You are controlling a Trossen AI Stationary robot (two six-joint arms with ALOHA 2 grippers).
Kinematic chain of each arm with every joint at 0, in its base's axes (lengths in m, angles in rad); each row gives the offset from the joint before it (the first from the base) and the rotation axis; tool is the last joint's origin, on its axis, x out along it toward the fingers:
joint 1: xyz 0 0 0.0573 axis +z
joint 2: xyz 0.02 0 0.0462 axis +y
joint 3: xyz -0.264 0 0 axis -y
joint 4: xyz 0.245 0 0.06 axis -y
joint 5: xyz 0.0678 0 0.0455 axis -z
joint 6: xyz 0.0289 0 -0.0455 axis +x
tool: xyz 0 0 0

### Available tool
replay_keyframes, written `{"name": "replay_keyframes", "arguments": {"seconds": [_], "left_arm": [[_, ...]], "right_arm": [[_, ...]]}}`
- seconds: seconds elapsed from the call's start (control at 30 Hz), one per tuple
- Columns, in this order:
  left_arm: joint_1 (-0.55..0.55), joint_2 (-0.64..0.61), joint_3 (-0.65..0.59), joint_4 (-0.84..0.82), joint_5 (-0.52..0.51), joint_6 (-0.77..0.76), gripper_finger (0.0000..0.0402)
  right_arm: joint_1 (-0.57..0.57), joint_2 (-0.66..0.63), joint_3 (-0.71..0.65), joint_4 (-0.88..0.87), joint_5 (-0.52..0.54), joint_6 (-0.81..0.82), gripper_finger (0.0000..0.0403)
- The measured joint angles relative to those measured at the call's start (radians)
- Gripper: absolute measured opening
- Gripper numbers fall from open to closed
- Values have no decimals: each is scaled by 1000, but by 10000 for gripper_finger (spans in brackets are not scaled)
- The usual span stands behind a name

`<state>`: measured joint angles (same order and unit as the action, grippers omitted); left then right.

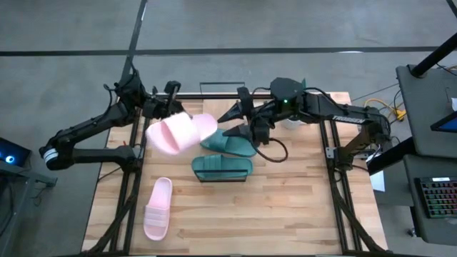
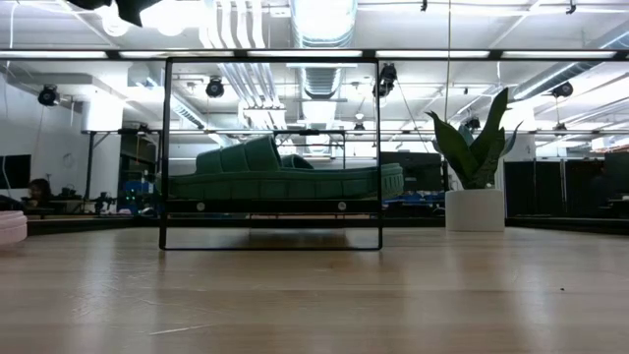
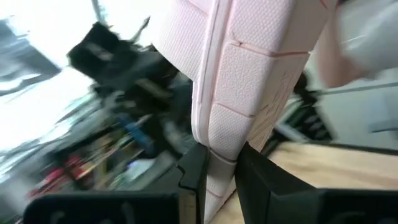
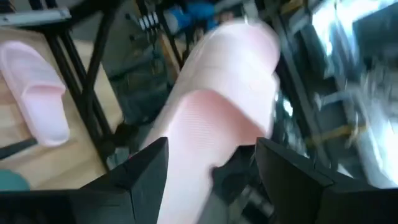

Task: Pick and place slides into the shelf
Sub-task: Put the top pink slipper on the shelf

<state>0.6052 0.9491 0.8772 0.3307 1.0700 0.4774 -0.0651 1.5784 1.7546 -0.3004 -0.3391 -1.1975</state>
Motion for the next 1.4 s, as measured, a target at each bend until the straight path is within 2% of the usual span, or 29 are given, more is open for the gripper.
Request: {"name": "replay_keyframes", "arguments": {"seconds": [0.17, 0.33, 0.57, 0.7, 0.8, 1.0, 1.17, 1.3, 1.4], "left_arm": [[0, -11, 0, -11, -300, 9, 42], [2, -11, -1, -80, -621, 120, 42], [-3, -2, -1, -126, -1012, 249, 42], [-27, -2, -1, -120, -1193, 338, 42], [-62, 6, 1, -111, -1273, 400, 42], [-156, 60, 11, -76, -1421, 552, 42], [-208, 127, 24, 45, -1557, 630, 42], [-225, 167, 39, 82, -1588, 662, 42], [-237, 193, 59, 77, -1586, 662, 42]], "right_arm": [[25, -9, -1, -11, 179, 72, 230], [79, -30, -1, -10, 357, 79, 228], [131, -75, 0, -10, 598, 144, 228], [129, -76, -1, -39, 734, 207, 228], [124, -73, -1, -52, 786, 208, 228], [124, -72, -1, -55, 786, 208, 228], [124, -72, -1, -91, 786, 238, 228], [118, -72, -1, -140, 794, 267, 228], [106, -72, -1, -140, 839, 272, 228]]}}
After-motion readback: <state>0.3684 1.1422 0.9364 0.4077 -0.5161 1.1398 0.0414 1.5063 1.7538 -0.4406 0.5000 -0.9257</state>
